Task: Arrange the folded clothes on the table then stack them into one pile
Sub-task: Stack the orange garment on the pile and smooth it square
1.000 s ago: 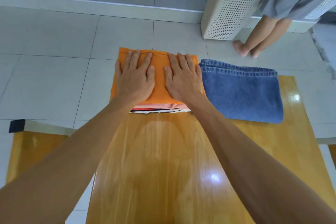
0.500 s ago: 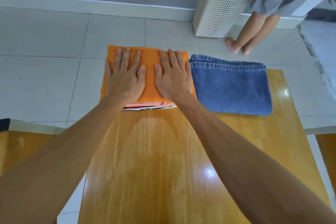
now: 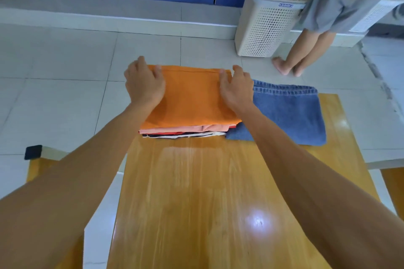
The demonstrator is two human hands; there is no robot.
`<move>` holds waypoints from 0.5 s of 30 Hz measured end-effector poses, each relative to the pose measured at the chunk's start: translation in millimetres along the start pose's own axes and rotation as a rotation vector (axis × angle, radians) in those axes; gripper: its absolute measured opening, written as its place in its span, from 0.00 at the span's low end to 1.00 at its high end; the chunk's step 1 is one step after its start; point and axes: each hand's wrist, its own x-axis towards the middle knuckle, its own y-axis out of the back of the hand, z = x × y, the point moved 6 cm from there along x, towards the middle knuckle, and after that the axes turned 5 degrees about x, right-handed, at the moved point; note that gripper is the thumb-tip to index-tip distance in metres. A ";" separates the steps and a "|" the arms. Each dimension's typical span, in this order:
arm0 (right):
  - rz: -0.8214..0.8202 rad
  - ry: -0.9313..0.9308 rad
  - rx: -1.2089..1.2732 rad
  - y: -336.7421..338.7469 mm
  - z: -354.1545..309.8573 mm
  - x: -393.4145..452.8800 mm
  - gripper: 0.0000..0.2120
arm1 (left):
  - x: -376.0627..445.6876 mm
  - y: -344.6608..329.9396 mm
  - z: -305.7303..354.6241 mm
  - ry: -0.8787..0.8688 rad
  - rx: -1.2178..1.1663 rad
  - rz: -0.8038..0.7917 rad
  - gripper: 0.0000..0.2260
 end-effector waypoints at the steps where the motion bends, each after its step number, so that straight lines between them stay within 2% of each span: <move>1: -0.032 -0.085 0.043 -0.3 4.1 2.9 0.31 | 8.5 -2.2 -7.6 0.124 -0.041 -0.045 0.27; 3: -0.091 -0.106 0.026 -8.1 1.8 2.6 0.33 | 12.2 -16.9 -16.9 0.246 -0.045 -0.216 0.33; 5: -0.109 0.008 -0.076 -23.3 -2.8 -2.9 0.31 | 3.8 -33.4 -21.7 0.197 0.013 -0.317 0.34; 8: -0.105 0.115 -0.169 -40.6 0.4 -6.2 0.29 | -1.7 -44.9 -32.6 0.170 -0.030 -0.269 0.31; 15: -0.102 0.087 -0.103 -42.5 12.1 1.3 0.26 | 5.6 -49.1 -41.1 0.231 -0.132 -0.211 0.27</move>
